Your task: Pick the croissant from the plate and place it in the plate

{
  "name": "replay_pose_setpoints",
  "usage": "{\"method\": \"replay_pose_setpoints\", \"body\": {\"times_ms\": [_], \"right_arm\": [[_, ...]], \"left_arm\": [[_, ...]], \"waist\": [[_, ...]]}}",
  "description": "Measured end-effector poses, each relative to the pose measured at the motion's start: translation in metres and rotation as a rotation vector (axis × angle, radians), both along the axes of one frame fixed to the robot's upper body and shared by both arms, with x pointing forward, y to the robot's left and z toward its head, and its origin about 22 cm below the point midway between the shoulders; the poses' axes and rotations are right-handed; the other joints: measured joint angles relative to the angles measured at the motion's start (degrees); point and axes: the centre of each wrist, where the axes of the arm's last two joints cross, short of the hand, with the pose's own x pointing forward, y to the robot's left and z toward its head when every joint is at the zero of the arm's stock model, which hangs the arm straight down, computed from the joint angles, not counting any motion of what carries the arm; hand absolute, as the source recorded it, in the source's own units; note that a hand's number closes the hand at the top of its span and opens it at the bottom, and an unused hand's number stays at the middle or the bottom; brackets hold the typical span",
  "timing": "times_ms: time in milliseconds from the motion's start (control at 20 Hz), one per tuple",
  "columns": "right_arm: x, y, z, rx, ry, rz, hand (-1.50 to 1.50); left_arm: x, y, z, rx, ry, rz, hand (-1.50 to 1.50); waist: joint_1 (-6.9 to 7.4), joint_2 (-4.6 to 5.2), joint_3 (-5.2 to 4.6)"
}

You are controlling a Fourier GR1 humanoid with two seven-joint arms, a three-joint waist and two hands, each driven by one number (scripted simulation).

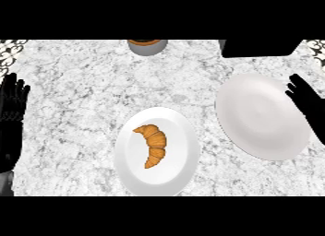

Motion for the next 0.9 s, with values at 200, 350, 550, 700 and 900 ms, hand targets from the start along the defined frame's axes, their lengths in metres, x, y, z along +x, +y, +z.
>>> {"method": "replay_pose_setpoints", "body": {"times_ms": [200,350,550,700,900], "right_arm": [[0.023,0.043,0.021,0.071,-0.146,0.114,1.50],[0.042,0.071,0.063,-0.013,-0.305,0.235,1.50],[0.055,0.110,0.061,-0.106,-0.436,0.128,-1.50],[0.060,0.144,0.035,-0.055,-0.507,0.093,-1.50],[0.070,0.161,0.012,-0.029,-0.548,0.132,-1.50]], "left_arm": [[-0.007,-0.012,-0.027,-0.048,0.177,-0.033,0.00],[-0.018,-0.025,-0.055,-0.111,0.365,-0.074,0.00],[-0.022,-0.045,-0.078,-0.191,0.535,-0.128,0.00],[-0.018,-0.054,-0.086,-0.224,0.605,-0.147,0.00],[-0.020,-0.065,-0.097,-0.247,0.651,-0.152,0.00]], "waist": [[1.23,0.96,-1.64],[2.51,1.57,-2.67],[2.38,1.82,-2.80],[2.03,1.70,-2.71],[1.46,1.33,-2.68]]}}
